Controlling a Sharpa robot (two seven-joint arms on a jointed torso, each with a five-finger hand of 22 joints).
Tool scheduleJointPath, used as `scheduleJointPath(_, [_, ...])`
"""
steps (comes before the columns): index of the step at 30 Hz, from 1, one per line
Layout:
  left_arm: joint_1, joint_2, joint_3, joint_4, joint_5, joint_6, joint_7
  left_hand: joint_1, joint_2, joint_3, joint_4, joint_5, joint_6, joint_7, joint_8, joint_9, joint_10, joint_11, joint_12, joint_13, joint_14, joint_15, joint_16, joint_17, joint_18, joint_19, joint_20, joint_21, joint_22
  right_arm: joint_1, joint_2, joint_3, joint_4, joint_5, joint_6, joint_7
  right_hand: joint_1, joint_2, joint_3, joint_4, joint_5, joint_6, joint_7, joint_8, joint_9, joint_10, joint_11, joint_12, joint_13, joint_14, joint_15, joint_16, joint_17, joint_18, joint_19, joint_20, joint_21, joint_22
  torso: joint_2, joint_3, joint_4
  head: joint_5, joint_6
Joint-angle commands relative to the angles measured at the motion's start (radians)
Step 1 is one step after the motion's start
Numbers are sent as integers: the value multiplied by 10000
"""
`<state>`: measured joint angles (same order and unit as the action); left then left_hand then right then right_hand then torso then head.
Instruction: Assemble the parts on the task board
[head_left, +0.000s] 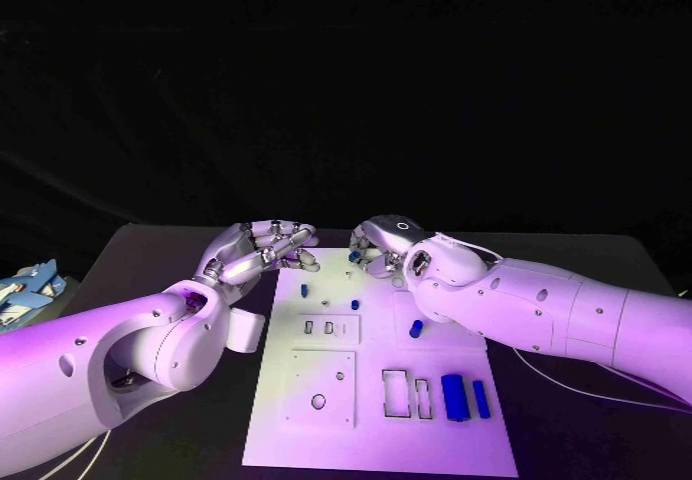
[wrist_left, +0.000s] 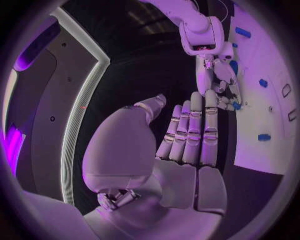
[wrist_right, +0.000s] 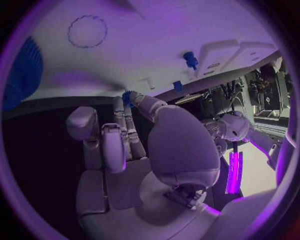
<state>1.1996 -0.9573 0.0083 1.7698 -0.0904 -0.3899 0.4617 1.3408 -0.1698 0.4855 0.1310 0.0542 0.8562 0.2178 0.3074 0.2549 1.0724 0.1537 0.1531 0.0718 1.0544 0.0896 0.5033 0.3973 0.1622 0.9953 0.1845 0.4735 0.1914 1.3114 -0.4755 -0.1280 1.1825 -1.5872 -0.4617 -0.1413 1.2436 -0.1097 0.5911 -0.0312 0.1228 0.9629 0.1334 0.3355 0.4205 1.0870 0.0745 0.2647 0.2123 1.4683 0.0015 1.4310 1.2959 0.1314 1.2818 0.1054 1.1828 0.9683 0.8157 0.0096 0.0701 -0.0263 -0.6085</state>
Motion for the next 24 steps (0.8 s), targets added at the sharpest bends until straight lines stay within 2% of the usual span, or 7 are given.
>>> scheduleJointPath(1, [17, 28, 7, 5, 10, 215, 45, 2, 23, -4, -68, 13, -84, 50, -65, 10, -77, 24, -36, 3, -74, 22, 64, 10, 179, 57, 2, 65, 11, -18, 60, -2, -134, -18, 142, 18, -119, -5, 15, 51, 15, -32, 17, 6, 433, -66, 39, -7, -17, 496, -19, 41, -15, -139, -93, -29, -77, -46, 1, -2, -9, 7, -7])
scheduleJointPath(8, [31, 35, 7, -2, 10, 220, 35, 4, 28, -1, -74, 12, -94, 52, -68, 15, -83, 27, -49, 5, -93, 26, 78, 25, 178, 45, 4, 77, 16, -25, 132, -2, -225, 0, 243, 50, -270, -198, -7, 110, 27, -266, 100, -145, 444, -253, 112, -70, -60, 472, 41, 22, -77, -126, -166, 17, -146, -107, 5, -3, -11, 37, -18])
scheduleJointPath(10, [35, 32, 7, -3, 10, 221, 33, 4, 28, -1, -74, 12, -94, 52, -68, 15, -83, 27, -49, 5, -93, 26, 78, 25, 178, 45, 4, 77, 16, -25, 129, -2, -224, 7, 266, 53, -444, -454, -74, 193, 229, -751, 280, -494, 357, -708, 258, -275, -178, 431, 180, -30, -200, -99, -287, 102, -285, -267, 4, 1, -24, 56, -27])
scheduleJointPath(13, [41, 26, 7, -2, 10, 222, 31, 4, 28, -1, -74, 12, -94, 52, -68, 15, -83, 27, -49, 5, -93, 26, 78, 25, 178, 45, 4, 77, 16, -25, 75, -2, -175, 14, 194, 37, -499, -728, -233, 212, 257, -1408, 445, -991, 218, -1221, 420, -433, -327, 358, 303, -134, -428, -43, -464, 236, -500, -517, 0, 7, -35, 65, -19])
scheduleJointPath(15, [44, 19, 7, -1, 10, 227, 29, 4, 28, -1, -74, 12, -94, 52, -68, 15, -83, 27, -49, 5, -93, 26, 78, 25, 178, 45, 4, 77, 16, -24, -31, -2, -69, 23, 111, 14, -482, -807, -324, 204, 272, -1548, 478, -1115, 194, -1344, 445, -418, -362, 331, 324, -169, -510, -18, -531, 275, -589, -617, -6, 10, -43, 71, -18])
scheduleJointPath(19, [48, -4, 7, -4, 10, 256, 27, 4, 28, -1, -74, 12, -94, 52, -68, 15, -83, 27, -49, 5, -93, 26, 78, 25, 178, 45, 4, 77, 16, -16, -389, 1, 320, 32, 16, -41, -460, -882, -413, 184, 282, -1612, 498, -1184, 188, -1411, 457, -380, -379, 317, 337, -186, -551, -10, -549, 296, -617, -635, -6, 17, -64, 93, -14])
scheduleJointPath(24, [51, -65, 7, -47, 10, 303, 26, -2, 29, -3, -74, 10, -101, 55, -71, 18, -86, 30, -57, 6, -105, 29, 86, 34, 176, 37, 5, 83, 19, 38, -1250, 74, 1247, 120, -230, -43, -418, -842, -519, 228, 353, -1353, 472, -1138, 253, -1161, 426, -85, -339, 357, 318, -94, -420, -50, -398, 296, -446, -359, -5, 39, -96, 95, 12])
